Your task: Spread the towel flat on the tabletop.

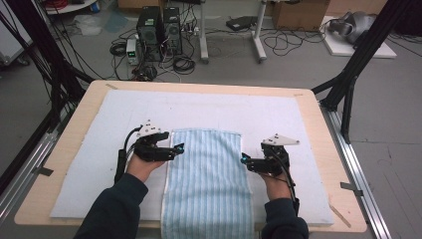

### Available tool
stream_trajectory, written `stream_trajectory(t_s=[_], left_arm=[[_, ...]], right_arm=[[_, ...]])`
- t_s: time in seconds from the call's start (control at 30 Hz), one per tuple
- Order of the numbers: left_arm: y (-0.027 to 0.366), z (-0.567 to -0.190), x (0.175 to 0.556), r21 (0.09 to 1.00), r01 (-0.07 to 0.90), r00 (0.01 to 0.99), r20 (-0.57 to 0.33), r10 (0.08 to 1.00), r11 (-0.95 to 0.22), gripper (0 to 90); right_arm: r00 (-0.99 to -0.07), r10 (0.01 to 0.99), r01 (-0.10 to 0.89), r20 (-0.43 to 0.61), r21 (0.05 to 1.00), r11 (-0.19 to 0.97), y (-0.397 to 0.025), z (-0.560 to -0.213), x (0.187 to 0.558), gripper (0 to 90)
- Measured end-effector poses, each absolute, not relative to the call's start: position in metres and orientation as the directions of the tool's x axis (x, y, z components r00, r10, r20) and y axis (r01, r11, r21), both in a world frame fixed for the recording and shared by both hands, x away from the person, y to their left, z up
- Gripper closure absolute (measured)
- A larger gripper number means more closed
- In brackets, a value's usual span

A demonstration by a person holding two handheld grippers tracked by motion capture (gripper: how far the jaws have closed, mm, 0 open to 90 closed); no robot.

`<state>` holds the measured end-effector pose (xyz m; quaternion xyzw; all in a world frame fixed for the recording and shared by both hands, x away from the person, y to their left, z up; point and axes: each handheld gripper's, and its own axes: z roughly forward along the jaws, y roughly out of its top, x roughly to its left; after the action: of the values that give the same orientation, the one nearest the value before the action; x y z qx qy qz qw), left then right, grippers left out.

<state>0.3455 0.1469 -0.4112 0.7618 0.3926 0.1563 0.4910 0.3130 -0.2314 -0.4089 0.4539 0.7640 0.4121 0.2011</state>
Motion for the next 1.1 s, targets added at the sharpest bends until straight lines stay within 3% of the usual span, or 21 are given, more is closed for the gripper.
stream_trajectory(t_s=[0.2, 0.3, 0.4, 0.57, 0.73, 0.83, 0.87, 0.9, 1.03, 1.1], left_arm=[[0.146, -0.425, 0.356, 0.825, 0.499, 0.605, -0.113, 0.788, -0.265, 29.5], [0.147, -0.434, 0.364, 0.793, 0.539, 0.593, -0.118, 0.797, -0.284, 31.4], [0.147, -0.441, 0.37, 0.767, 0.569, 0.57, -0.107, 0.814, -0.298, 33.1], [0.149, -0.448, 0.377, 0.766, 0.578, 0.522, -0.082, 0.849, -0.281, 36.6], [0.145, -0.449, 0.377, 0.769, 0.552, 0.528, -0.023, 0.849, -0.323, 41.4], [0.145, -0.447, 0.376, 0.77, 0.541, 0.549, -0.018, 0.836, -0.339, 56.9], [0.143, -0.447, 0.376, 0.771, 0.543, 0.558, -0.036, 0.829, -0.332, 69.9], [0.142, -0.447, 0.375, 0.769, 0.539, 0.564, -0.028, 0.825, -0.343, 83.3], [0.142, -0.45, 0.379, 0.786, 0.574, 0.485, -0.103, 0.868, -0.228, 86.9], [0.142, -0.449, 0.38, 0.799, 0.572, 0.466, -0.13, 0.875, -0.186, 86.9]], right_arm=[[-0.499, 0.863, 0.547, 0.079, 0.801, 0.243, -0.23, -0.415, 0.332, 19.3], [-0.509, 0.856, 0.565, 0.084, 0.783, 0.259, -0.231, -0.42, 0.345, 35.3], [-0.526, 0.846, 0.591, 0.092, 0.755, 0.285, -0.226, -0.424, 0.359, 44.4], [-0.555, 0.829, 0.6, 0.075, 0.725, 0.337, -0.207, -0.429, 0.375, 45.3], [-0.496, 0.867, 0.634, 0.046, 0.702, 0.325, -0.204, -0.44, 0.394, 47.0], [-0.494, 0.869, 0.628, 0.032, 0.704, 0.331, -0.204, -0.443, 0.397, 55.5], [-0.502, 0.864, 0.624, 0.034, 0.706, 0.335, -0.203, -0.443, 0.396, 63.9], [-0.518, 0.854, 0.62, 0.044, 0.708, 0.34, -0.203, -0.443, 0.397, 83.2], [-0.522, 0.847, 0.639, 0.1, 0.704, 0.31, -0.205, -0.443, 0.4, 87.4], [-0.507, 0.86, 0.632, 0.059, 0.704, 0.324, -0.207, -0.44, 0.402, 87.5]])
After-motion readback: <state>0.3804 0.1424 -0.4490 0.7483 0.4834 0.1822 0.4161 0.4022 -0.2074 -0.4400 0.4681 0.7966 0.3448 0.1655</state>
